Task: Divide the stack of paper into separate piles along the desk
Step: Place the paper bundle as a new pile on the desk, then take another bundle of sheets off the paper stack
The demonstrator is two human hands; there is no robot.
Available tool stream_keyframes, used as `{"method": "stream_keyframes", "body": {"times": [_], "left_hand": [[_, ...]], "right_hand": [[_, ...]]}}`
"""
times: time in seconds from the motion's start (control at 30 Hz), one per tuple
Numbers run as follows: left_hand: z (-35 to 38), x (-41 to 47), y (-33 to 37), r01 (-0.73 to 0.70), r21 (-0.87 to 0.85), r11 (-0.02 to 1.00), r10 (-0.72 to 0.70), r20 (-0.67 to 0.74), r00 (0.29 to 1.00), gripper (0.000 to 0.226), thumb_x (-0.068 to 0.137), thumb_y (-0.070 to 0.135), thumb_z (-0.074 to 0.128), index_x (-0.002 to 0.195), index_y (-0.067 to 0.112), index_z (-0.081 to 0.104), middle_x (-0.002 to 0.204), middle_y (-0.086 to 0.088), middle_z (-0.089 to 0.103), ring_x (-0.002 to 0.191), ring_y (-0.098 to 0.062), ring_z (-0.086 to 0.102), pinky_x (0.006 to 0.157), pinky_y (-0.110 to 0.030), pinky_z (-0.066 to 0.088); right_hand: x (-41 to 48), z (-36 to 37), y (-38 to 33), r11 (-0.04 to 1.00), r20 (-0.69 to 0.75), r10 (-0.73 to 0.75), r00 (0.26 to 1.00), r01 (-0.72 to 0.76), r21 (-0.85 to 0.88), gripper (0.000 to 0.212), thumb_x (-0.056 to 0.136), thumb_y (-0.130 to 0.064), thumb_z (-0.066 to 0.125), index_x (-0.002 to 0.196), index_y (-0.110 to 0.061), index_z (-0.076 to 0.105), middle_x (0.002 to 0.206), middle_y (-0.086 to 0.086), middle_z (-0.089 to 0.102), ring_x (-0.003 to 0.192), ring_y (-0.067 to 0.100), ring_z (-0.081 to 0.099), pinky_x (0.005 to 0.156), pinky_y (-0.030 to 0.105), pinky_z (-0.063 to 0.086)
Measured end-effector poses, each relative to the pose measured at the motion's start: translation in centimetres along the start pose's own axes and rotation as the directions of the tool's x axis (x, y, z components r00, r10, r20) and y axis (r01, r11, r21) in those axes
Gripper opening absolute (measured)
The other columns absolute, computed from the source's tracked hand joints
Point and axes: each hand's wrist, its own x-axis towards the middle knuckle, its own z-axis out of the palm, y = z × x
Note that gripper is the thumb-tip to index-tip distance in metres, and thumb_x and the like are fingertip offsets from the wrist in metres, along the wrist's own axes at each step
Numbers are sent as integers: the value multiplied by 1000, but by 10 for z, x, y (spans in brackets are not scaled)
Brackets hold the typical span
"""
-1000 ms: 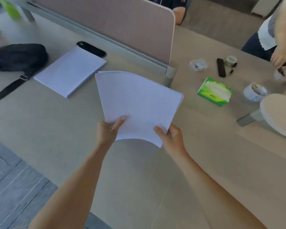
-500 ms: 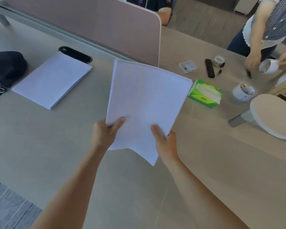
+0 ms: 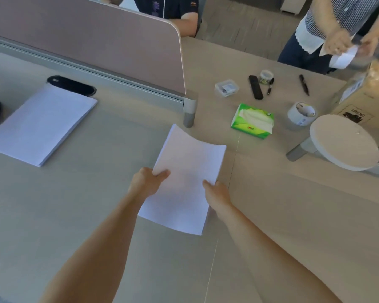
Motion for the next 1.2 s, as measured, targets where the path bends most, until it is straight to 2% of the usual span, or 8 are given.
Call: {"method": "stream_keyframes", "body": {"times": [0.1, 0.23, 0.4, 0.57, 0.73, 0.93, 1.07, 1.2], "left_hand": [[4, 5, 2, 15, 79, 997, -15, -2, 1000, 64, 78, 69, 59, 94, 7, 63, 87, -11, 67, 87, -33, 65, 76, -38, 55], [3, 6, 6, 48, 149, 988, -49, 0, 999, 81, 79, 71, 55, 120, 2, 59, 115, -16, 66, 110, -36, 62, 86, -39, 52], [-4, -13, 12, 30, 298, 954, -18, -43, 999, 78, 88, 65, 50, 129, -2, 50, 130, -20, 57, 126, -36, 52, 100, -40, 44], [-3, -54, 23, 50, 360, 932, -41, -31, 999, 79, 89, 64, 47, 136, 2, 43, 135, -20, 50, 127, -36, 49, 105, -43, 42], [30, -127, 63, -33, 340, 940, 43, -22, 999, 67, 95, 54, 44, 139, 4, 48, 140, -14, 53, 129, -33, 49, 102, -38, 42], [121, -247, 138, -24, 259, 966, 24, 2, 1000, 50, 88, 47, 51, 111, 5, 67, 112, -13, 68, 104, -32, 65, 81, -34, 50], [187, -320, 189, -120, 61, 991, 109, 159, 981, 32, 93, 31, 57, 80, 4, 67, 86, -16, 69, 75, -29, 66, 72, -31, 54], [240, -377, 226, -211, -96, 973, 231, 310, 922, 24, 94, 19, 62, 72, 9, 60, 74, -13, 62, 59, -19, 55, 56, -26, 41]], "right_hand": [[8, -12, 1, 983, 5, -26, 1000, 26, -182, 27, 94, -31, 46, 89, -9, 61, 86, 7, 64, 82, 26, 63, 67, 30, 49], [8, -24, -2, 978, 25, 73, 997, -67, -199, 39, 93, -38, 42, 105, -6, 63, 99, 11, 70, 85, 28, 70, 63, 38, 63], [2, -50, -8, 904, -18, -28, 999, 18, -427, 56, 97, -48, 39, 80, -3, 69, 83, 16, 75, 83, 33, 72, 82, 38, 58], [-17, -95, 4, 960, 45, -85, 995, 94, -262, 51, 95, -48, 49, 87, -2, 68, 84, 13, 74, 74, 29, 73, 82, 45, 60], [-57, -173, 36, 974, 135, -188, 973, 202, -105, 35, 92, -38, 59, 67, -15, 65, 70, 3, 70, 66, 23, 68, 85, 47, 57], [-107, -329, 107, 955, 139, -281, 949, 292, -62, 41, 66, -54, 61, 55, -15, 64, 62, 2, 72, 66, 23, 72, 80, 44, 57], [-147, -437, 152, 953, 28, -303, 952, 304, -8, 36, 85, -32, 64, 53, -15, 62, 58, 4, 66, 55, 16, 60, 65, 32, 48], [-183, -521, 199, 968, -63, -241, 969, 244, 55, 32, 89, -24, 62, 65, -4, 64, 65, 10, 64, 63, 20, 57, 70, 35, 51]]}}
